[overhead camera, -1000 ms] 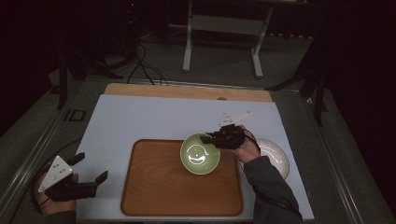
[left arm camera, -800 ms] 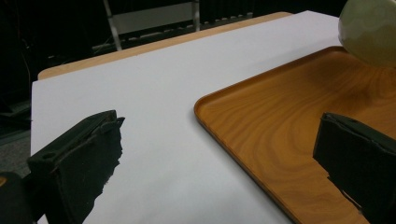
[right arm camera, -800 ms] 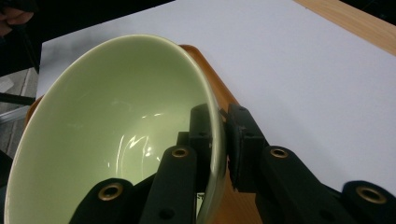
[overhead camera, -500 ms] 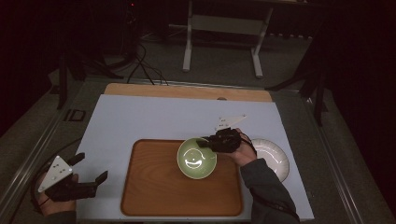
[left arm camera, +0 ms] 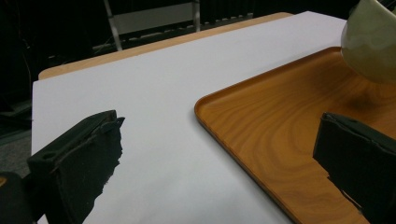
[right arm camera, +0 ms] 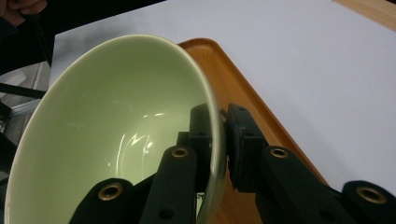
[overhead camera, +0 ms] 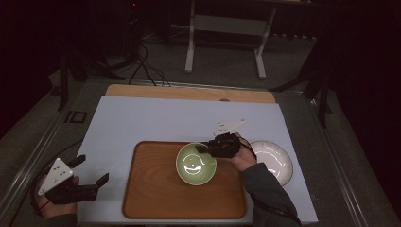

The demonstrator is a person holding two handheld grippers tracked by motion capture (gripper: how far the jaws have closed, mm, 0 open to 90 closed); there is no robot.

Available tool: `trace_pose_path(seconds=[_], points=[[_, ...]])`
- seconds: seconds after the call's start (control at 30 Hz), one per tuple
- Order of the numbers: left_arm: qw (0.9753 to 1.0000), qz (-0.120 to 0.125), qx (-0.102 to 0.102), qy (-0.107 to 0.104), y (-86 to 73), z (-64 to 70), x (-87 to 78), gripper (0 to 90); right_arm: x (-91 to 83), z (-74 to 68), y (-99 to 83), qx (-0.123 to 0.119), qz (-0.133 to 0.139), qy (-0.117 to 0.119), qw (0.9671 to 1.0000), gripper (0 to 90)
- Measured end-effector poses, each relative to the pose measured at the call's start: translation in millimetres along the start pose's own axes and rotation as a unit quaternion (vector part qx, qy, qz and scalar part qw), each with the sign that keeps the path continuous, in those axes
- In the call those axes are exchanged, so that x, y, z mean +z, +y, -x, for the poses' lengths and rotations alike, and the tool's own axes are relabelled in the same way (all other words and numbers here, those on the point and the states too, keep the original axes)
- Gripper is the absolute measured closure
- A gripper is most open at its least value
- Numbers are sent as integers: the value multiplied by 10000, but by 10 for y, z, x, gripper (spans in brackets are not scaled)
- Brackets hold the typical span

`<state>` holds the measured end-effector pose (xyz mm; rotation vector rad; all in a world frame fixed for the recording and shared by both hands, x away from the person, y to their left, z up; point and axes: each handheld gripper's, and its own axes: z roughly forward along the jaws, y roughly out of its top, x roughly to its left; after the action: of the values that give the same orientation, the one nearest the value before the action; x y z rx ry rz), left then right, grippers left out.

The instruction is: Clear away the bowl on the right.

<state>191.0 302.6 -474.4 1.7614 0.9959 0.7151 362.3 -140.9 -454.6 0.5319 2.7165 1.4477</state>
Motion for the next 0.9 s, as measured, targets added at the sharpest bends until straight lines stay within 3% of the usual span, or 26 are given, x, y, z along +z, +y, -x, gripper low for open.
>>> trace_pose_path(seconds=[0.9], points=[[10000, 0, 8, -7, 1, 4, 0, 12, 266, -103, -115, 11, -223, 166, 9996, 809]])
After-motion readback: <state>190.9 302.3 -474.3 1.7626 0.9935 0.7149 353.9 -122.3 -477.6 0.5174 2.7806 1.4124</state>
